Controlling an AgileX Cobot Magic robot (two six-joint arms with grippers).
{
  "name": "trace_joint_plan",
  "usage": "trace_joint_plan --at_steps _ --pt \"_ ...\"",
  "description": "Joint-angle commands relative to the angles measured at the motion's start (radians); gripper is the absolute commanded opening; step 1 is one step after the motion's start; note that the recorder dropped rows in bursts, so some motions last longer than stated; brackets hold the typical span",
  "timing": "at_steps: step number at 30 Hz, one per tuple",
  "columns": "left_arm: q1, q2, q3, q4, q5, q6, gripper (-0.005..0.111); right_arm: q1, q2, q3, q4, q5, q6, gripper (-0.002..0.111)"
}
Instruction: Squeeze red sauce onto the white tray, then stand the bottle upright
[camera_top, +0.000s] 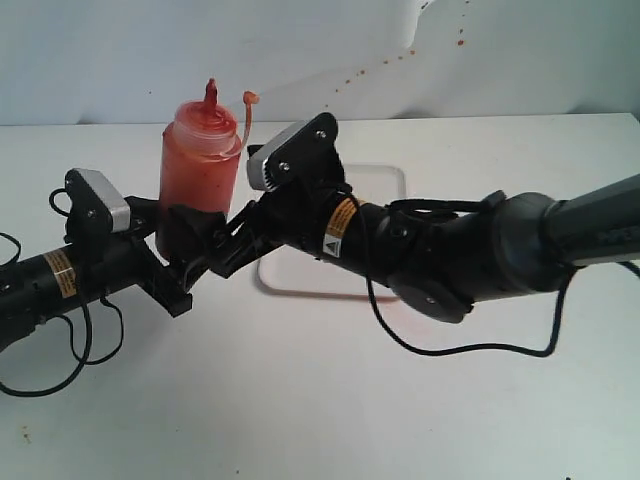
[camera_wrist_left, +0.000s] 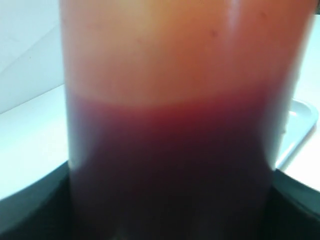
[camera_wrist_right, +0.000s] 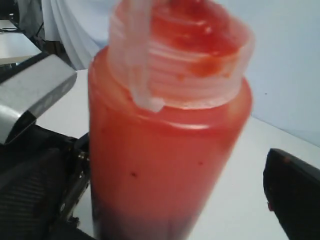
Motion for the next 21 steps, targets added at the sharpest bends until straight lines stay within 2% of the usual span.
trace_joint_plan --at_steps 1,4,7,9,14,17,21 --pt "0.000 -0.016 0.001 0.050 -0.067 -0.010 0.000 0.033 0.038 -0.061 0.021 -0.001 0.011 0.105" --pt "0.000 -0.016 0.001 0.093 -0.067 -0.010 0.000 0.047 0.049 -0.092 0.041 0.008 0.022 0.105" --pt "0.000 -0.016 0.001 0.102 -0.040 -0.010 0.000 0.066 0.049 -0.099 0.101 0.025 0.022 0.096" --pt "0.000 -0.016 0.001 0.102 -0.026 -0.010 0.000 0.074 0.049 -0.099 0.108 0.027 0.022 0.080" --pt "0.000 -0.016 0.001 0.143 -0.006 -0.010 0.000 0.075 0.049 -0.099 0.069 0.027 0.022 0.027" --pt "0.000 -0.016 0.001 0.162 0.038 -0.010 0.000 0.075 0.049 -0.099 0.046 0.032 0.023 0.002" --pt "0.000 -0.016 0.001 0.162 0.112 -0.010 0.000 0.075 0.049 -0.099 0.045 0.097 0.033 0.000"
